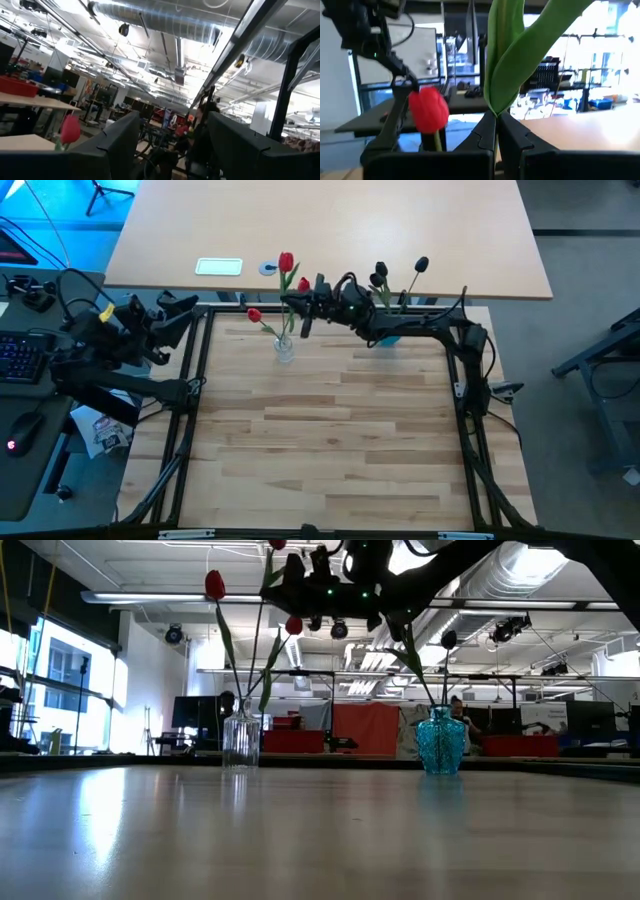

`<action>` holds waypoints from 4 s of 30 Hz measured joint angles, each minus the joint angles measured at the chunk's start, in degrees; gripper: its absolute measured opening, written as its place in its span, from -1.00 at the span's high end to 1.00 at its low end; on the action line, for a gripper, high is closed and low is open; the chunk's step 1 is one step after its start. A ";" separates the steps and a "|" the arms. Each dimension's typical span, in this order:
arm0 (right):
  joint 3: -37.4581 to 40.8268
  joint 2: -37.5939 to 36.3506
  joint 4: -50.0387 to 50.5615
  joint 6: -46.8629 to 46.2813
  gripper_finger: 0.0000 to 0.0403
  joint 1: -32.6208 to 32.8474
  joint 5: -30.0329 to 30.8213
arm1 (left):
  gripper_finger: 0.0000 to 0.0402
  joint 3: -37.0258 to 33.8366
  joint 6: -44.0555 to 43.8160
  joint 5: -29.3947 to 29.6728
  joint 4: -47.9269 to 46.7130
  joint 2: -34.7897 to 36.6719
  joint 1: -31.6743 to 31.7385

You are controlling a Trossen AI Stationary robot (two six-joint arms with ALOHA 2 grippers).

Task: Sort flowers into vase by color
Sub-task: Put the red flower into the transparent vase, then return to Home Position

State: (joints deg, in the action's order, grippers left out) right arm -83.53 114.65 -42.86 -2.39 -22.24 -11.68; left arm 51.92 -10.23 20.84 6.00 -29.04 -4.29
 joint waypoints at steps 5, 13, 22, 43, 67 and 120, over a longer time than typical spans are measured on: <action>0.00 -0.03 -2.64 -1.64 1.00 -0.27 -0.53 | -0.12 0.00 -0.16 0.00 -0.02 0.85 0.00; -0.02 2.06 -2.45 -0.35 1.00 0.35 0.79 | -0.12 0.00 -0.13 -0.01 -0.07 0.85 0.00; -0.02 2.91 1.34 1.01 1.00 0.35 1.77 | -0.12 0.00 -0.08 0.44 -0.07 0.83 0.00; -0.07 -2.47 24.90 -0.23 -0.53 0.52 -0.67 | -0.12 0.04 4.88 3.40 -0.87 3.38 0.00; -0.04 -36.43 74.92 -0.79 0.98 2.27 2.09 | 0.94 -27.16 7.77 -3.09 11.21 10.59 1.98; 82.94 -89.66 6.81 -20.89 1.00 19.76 -0.54 | 1.00 -51.19 -13.19 -13.83 21.58 21.18 7.42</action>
State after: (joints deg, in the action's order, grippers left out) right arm -0.58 24.99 -36.05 -23.29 -2.48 -12.22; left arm 0.73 -23.42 7.01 27.58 -7.86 3.12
